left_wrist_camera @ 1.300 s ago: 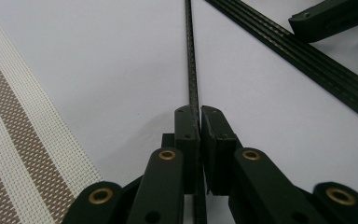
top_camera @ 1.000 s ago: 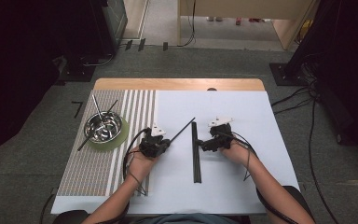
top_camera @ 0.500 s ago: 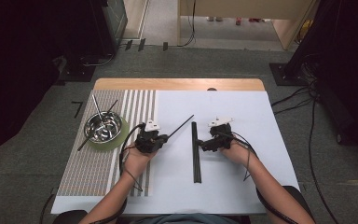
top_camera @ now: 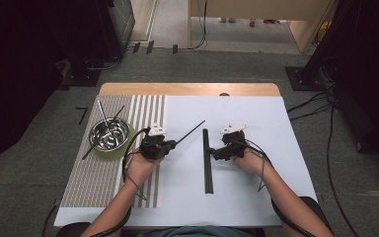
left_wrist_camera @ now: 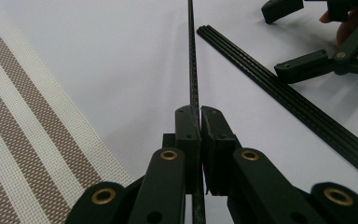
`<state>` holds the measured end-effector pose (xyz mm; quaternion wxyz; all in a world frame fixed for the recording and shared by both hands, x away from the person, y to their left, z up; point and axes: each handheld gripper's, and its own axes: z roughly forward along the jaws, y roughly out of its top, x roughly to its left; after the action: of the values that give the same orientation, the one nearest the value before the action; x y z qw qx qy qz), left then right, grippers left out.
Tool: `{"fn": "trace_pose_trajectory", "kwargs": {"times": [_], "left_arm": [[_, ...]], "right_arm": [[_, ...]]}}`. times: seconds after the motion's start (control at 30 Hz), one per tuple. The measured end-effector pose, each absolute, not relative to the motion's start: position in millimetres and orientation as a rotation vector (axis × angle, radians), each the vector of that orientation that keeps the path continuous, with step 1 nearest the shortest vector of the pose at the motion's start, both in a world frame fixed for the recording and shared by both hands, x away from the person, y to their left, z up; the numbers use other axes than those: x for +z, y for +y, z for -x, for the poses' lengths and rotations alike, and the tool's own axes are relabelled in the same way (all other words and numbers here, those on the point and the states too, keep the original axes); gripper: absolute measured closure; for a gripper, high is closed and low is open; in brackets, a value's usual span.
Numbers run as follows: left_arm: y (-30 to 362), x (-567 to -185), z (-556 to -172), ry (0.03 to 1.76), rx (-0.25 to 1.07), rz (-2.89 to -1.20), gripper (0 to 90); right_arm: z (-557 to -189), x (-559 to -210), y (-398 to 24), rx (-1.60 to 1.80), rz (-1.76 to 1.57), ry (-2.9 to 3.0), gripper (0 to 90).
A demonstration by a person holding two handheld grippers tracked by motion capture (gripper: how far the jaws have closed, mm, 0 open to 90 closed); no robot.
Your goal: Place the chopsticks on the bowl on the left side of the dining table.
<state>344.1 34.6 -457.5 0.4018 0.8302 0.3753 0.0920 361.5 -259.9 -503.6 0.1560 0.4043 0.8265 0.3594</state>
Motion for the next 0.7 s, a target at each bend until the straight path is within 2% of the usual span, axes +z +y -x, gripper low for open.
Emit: {"fn": "trace_pose_trajectory", "kwargs": {"times": [0.7], "left_arm": [[51.9, -441.7, -346.8, 0.938, 0.234, -2.09, 87.5]], "right_arm": [[-361.5, -503.6, -259.9, 1.028, -1.158, 2.367, 3.2]]}}
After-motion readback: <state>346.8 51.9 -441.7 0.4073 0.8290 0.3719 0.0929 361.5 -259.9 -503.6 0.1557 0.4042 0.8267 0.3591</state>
